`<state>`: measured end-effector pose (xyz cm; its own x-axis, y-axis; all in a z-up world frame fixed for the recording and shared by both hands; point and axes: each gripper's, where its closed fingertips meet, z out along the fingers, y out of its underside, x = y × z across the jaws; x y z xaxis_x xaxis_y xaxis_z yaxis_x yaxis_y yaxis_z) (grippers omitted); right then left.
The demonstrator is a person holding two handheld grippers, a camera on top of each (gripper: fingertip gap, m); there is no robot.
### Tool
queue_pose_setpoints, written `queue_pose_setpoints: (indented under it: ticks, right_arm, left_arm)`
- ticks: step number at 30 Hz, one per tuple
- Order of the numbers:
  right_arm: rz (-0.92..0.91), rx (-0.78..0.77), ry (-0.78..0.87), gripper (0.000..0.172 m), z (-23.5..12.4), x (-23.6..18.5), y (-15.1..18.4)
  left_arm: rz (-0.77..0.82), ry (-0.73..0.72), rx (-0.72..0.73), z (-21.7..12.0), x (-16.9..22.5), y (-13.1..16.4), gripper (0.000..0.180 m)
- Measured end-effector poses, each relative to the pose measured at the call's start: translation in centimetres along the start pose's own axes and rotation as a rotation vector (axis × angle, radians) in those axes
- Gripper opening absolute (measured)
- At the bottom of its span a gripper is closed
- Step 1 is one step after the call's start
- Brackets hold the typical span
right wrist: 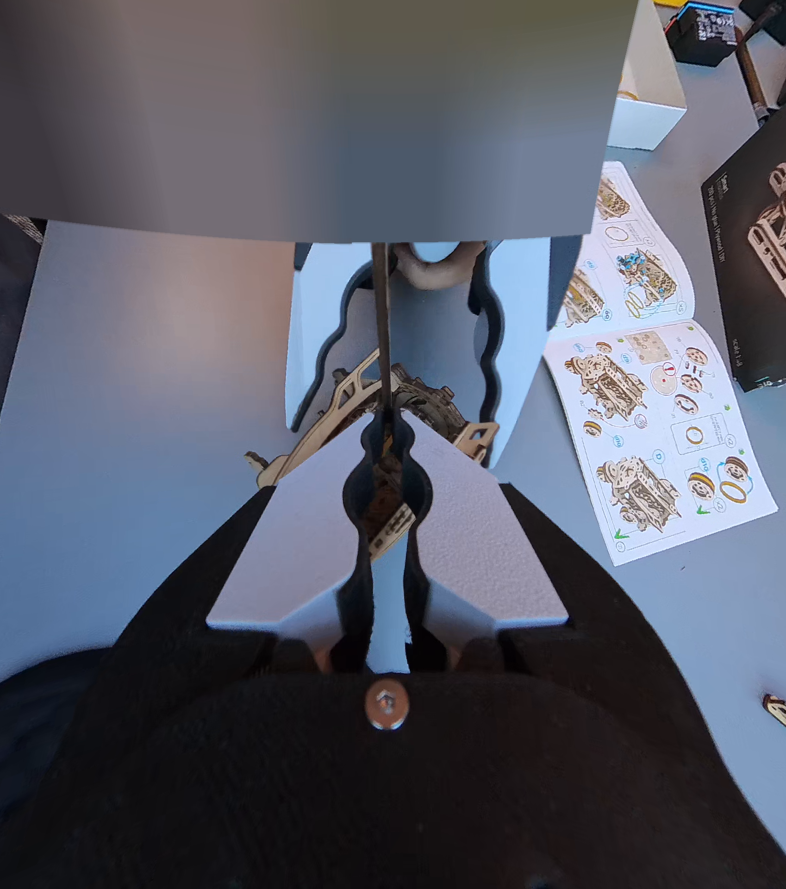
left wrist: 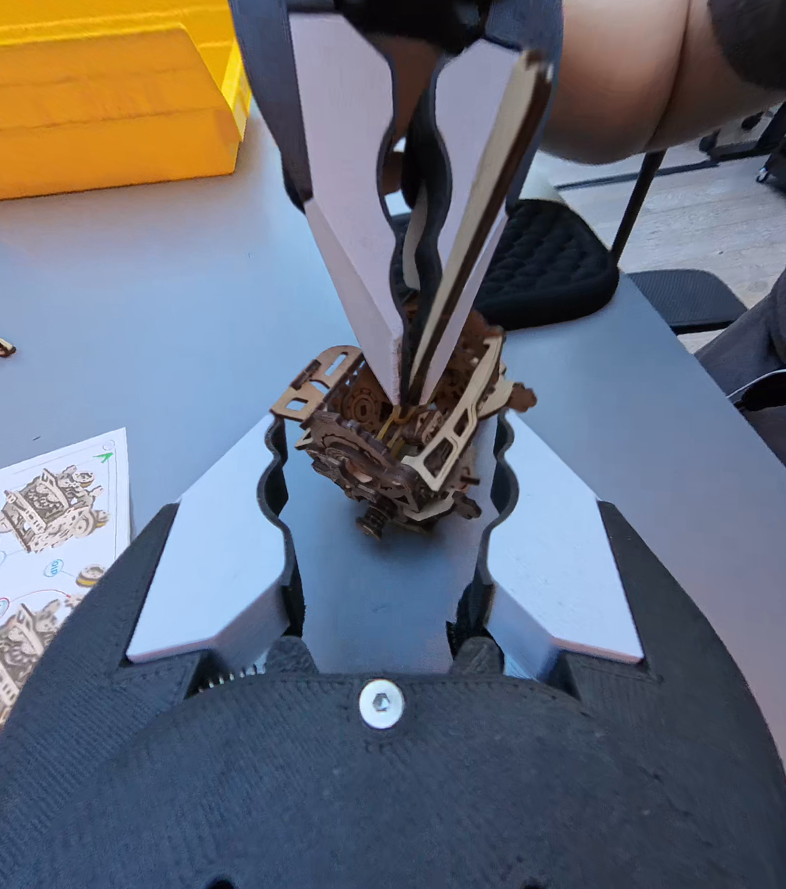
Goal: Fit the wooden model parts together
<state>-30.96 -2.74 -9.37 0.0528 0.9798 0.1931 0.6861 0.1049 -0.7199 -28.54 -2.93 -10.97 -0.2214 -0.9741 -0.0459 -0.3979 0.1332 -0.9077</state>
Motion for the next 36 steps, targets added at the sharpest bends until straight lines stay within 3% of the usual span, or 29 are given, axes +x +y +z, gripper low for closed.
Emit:
queue_pose_setpoints:
  ticks: [10, 20, 27, 36]
  right_arm:
    - [-0.066, -0.013, 0.037, 0.000, 0.2, -0.3, 0.1]
    - [-0.321, -0.011, 0.148, 0.001, 0.0, -0.6, -0.1]
    - [-0.390, -0.004, 0.187, 0.000, -0.1, -0.6, 0.0]
    - [-0.374, -0.008, 0.186, 0.001, -0.1, -0.3, 0.3]
  left_arm:
    - [0.033, 0.026, -0.014, -0.5, 0.4, 0.3, 0.078]
    - [0.021, 0.028, -0.008, -0.5, 0.4, 0.5, 0.074]
    - [0.058, -0.047, 0.062, -1.7, -0.3, -1.7, 0.076]
    - [0.277, -0.142, 0.106, -2.2, 1.2, -3.8, 0.046]
